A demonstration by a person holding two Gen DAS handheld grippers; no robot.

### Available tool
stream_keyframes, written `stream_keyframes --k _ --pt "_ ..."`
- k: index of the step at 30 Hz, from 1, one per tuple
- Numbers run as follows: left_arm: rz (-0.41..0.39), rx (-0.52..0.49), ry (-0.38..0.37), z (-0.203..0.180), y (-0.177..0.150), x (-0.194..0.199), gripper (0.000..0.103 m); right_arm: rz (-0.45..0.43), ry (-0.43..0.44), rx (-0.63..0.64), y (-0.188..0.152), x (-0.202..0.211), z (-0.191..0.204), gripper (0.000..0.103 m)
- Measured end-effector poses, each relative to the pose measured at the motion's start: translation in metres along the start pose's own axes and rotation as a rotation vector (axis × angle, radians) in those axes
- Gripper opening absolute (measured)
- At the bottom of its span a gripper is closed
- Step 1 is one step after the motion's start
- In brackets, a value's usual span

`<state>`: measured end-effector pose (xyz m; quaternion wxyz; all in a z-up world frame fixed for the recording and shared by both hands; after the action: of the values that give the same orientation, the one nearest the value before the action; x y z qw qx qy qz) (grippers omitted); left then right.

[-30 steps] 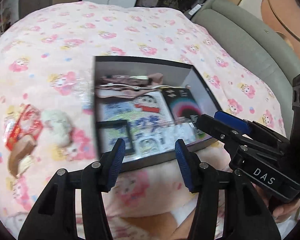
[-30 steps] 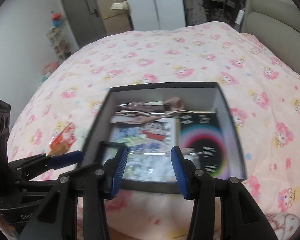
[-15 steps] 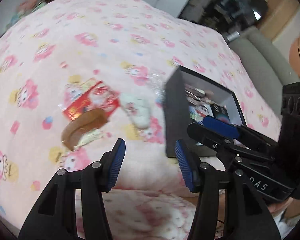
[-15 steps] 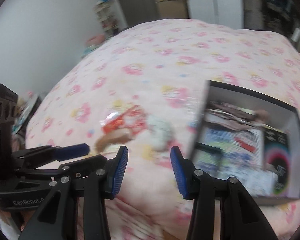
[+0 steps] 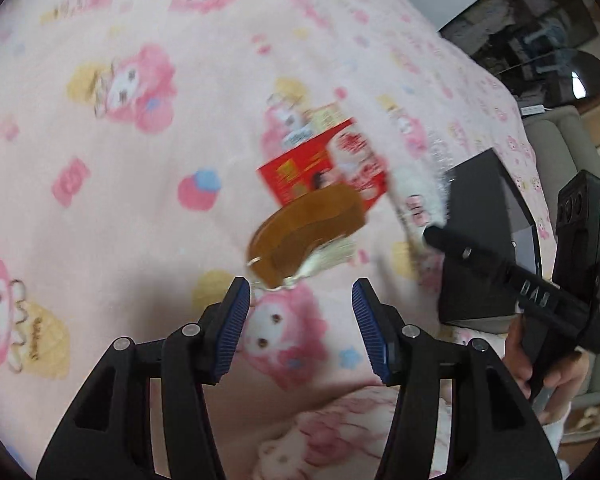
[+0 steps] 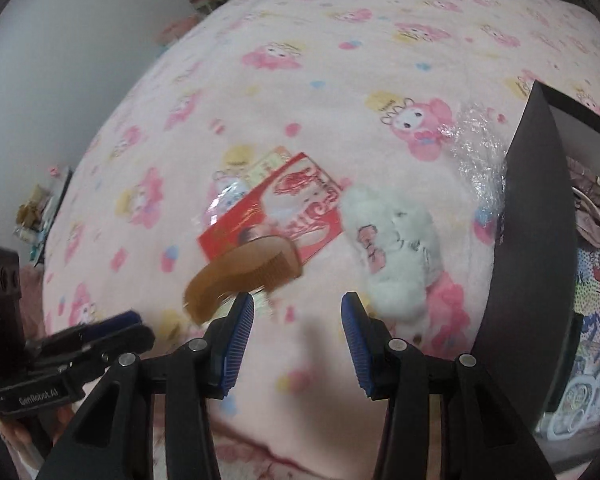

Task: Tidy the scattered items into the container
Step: 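Close both grippers on the wooden comb and lift it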

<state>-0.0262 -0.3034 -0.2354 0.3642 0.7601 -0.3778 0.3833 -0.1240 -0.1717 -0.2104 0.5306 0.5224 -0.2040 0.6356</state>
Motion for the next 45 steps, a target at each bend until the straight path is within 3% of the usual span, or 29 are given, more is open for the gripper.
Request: stream_keyframes --k 3,9,13,15,17,20,23,27,31,34,45 --pt "0.044 0.01 -0.073 0.008 0.002 -0.017 0.055 0.0 -0.021 -0.01 0.017 -0.018 -0.005 0.042" --pt "0.096 0.05 -0.088 0.026 0.004 -0.046 0.052 0.036 -0.019 0.019 0.031 -0.06 0.003 0.043" --pt "0.093 0.019 -0.064 0.024 0.007 -0.047 0.029 0.056 -0.021 0.069 0.028 -0.08 0.012 0.043" --pt "0.071 0.024 -0.066 0.023 0.011 -0.042 0.026 0.065 0.003 0.086 0.024 -0.08 0.019 0.043" --pt "0.034 0.031 -0.037 0.026 0.015 -0.034 0.026 0.117 0.068 0.094 0.011 -0.08 0.032 0.044" --pt "-0.032 0.064 0.004 0.037 0.024 -0.019 0.026 0.138 0.059 0.154 -0.005 -0.074 0.046 0.044" --pt "-0.027 0.096 0.014 0.05 0.02 -0.014 0.027 0.177 0.131 0.119 -0.011 -0.068 0.053 0.044" --pt "0.008 0.118 -0.004 0.061 0.009 -0.023 0.032 0.112 0.044 0.106 0.001 -0.071 0.041 0.044" --pt "0.009 0.136 -0.029 0.056 0.009 -0.022 0.033 0.168 0.107 0.107 -0.004 -0.083 0.053 0.042" --pt "-0.016 0.136 -0.035 0.049 0.008 -0.009 0.039 0.149 0.113 0.144 -0.011 -0.072 0.067 0.041" --pt "-0.103 0.052 -0.021 0.002 -0.01 0.048 0.04 0.05 0.145 0.151 -0.025 0.006 0.072 0.041"
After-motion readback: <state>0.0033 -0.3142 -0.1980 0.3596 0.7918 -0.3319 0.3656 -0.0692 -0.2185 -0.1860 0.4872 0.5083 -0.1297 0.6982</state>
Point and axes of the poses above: each gripper's, at about its wrist camera, not at the fingertips, and x roughly against the way its jaws point, z to its left, y to its top, the point moved 9 cm from there along -x, roughly the way its jaws point, and after that the axes turned 7 degrees about -x, right-handed, at the moved point
